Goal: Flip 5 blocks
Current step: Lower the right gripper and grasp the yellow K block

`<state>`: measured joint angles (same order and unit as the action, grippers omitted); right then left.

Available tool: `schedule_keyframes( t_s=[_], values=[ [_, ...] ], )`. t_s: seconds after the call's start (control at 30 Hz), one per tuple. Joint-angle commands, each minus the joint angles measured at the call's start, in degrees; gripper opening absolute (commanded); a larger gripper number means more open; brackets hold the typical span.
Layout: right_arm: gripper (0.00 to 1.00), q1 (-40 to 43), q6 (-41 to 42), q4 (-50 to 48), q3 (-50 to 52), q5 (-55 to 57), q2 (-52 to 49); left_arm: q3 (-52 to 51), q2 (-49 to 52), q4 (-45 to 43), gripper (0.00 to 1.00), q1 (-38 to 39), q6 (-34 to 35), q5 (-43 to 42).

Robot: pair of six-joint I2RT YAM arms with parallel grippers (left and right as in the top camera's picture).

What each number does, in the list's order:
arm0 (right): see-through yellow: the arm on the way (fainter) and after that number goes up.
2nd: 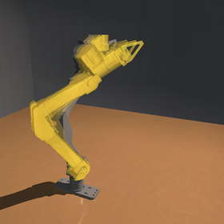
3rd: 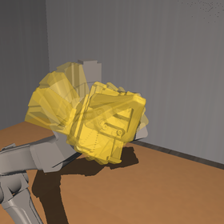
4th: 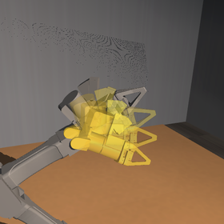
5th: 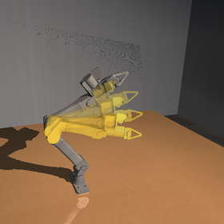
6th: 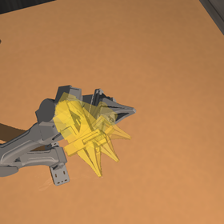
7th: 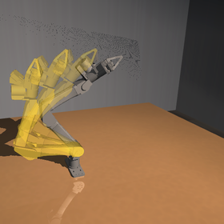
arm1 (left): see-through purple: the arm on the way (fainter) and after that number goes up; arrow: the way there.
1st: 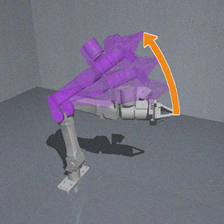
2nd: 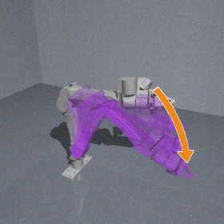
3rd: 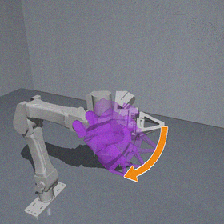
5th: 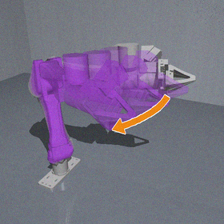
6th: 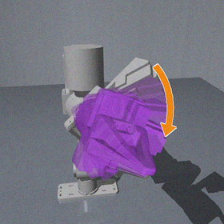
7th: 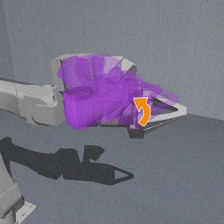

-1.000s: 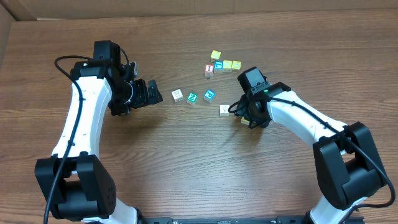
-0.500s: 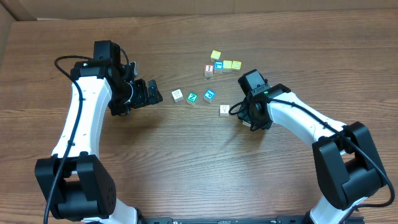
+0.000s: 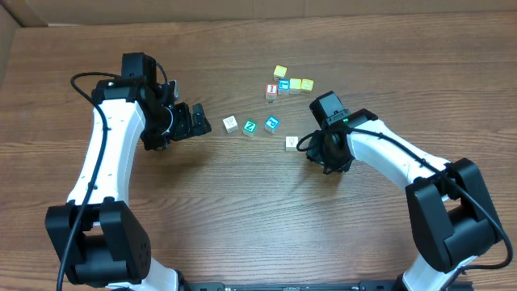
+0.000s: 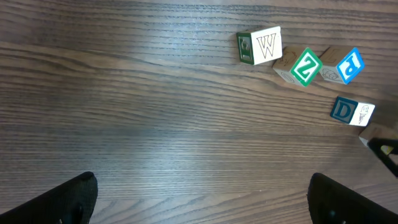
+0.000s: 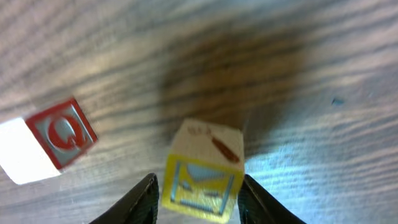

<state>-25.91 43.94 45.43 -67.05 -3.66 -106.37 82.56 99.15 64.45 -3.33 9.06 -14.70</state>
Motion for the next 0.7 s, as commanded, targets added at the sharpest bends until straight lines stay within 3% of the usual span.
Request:
schedule_keyframes(
  t_s=[0.0, 0.33, 0.67],
  values=[
    [0.43, -0.66, -0.92, 1.31, 0.22, -1.53, -0.15, 1.11, 0.55, -0.24, 1.00, 0.74, -0.04, 0.28],
    [0.51, -1.25, -0.83, -1.38, 0.24, 5.60, -0.15, 1.11, 0.55, -0.24, 1.00, 0.74, -0.04, 0.28],
    [0.40, -1.25, -0.68, -2.23, 0.24, 6.69, -0.15, 1.11, 0.55, -0.24, 1.00, 0.74, -0.04, 0.28]
  ],
)
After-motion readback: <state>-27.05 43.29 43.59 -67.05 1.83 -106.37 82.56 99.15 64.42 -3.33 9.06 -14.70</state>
